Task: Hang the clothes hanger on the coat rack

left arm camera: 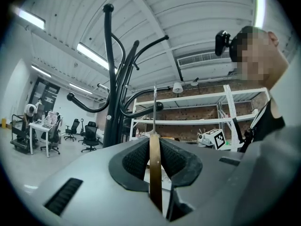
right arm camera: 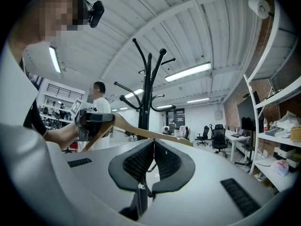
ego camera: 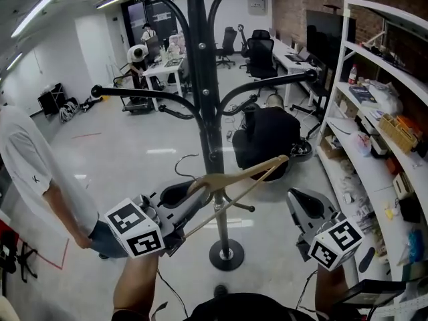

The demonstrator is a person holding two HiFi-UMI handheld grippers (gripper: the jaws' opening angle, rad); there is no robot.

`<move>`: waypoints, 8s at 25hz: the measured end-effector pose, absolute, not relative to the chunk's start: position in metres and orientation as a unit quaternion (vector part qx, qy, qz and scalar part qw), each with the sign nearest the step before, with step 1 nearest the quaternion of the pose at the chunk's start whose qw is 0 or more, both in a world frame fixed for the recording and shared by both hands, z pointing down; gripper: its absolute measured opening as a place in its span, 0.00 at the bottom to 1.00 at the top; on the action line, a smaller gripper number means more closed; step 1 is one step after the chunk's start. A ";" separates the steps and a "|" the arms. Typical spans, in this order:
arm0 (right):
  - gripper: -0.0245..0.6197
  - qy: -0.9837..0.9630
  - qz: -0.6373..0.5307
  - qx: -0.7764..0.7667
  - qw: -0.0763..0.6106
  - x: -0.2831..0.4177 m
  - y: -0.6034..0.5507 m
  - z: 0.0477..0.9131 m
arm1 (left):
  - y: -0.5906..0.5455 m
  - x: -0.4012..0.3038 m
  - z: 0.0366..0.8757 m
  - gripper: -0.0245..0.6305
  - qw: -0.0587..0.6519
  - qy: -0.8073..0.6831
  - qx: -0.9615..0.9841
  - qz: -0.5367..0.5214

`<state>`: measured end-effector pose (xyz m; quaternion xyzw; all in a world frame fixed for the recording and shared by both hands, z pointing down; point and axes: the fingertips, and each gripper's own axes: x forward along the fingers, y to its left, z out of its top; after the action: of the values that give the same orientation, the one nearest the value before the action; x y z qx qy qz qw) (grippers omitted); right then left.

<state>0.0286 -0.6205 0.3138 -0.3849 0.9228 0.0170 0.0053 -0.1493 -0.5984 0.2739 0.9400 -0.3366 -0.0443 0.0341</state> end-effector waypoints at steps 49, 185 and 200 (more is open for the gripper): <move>0.05 0.893 -0.001 -0.451 0.002 0.030 -0.651 0.347 | -0.672 -0.138 0.297 0.17 -0.029 -0.235 0.970 -0.047; 0.05 0.944 -0.009 -0.330 -0.020 0.249 0.368 0.343 | 0.437 0.088 0.366 0.04 0.094 -0.502 0.856 -0.082; 0.05 0.939 0.001 -0.342 -0.028 0.243 0.387 0.334 | 0.453 0.087 0.361 0.04 0.092 -0.482 0.866 -0.095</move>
<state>0.2433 0.3871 0.3338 -0.3421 0.9392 0.0014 -0.0277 0.0869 0.4535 0.3609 0.8661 -0.4820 -0.0950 0.0924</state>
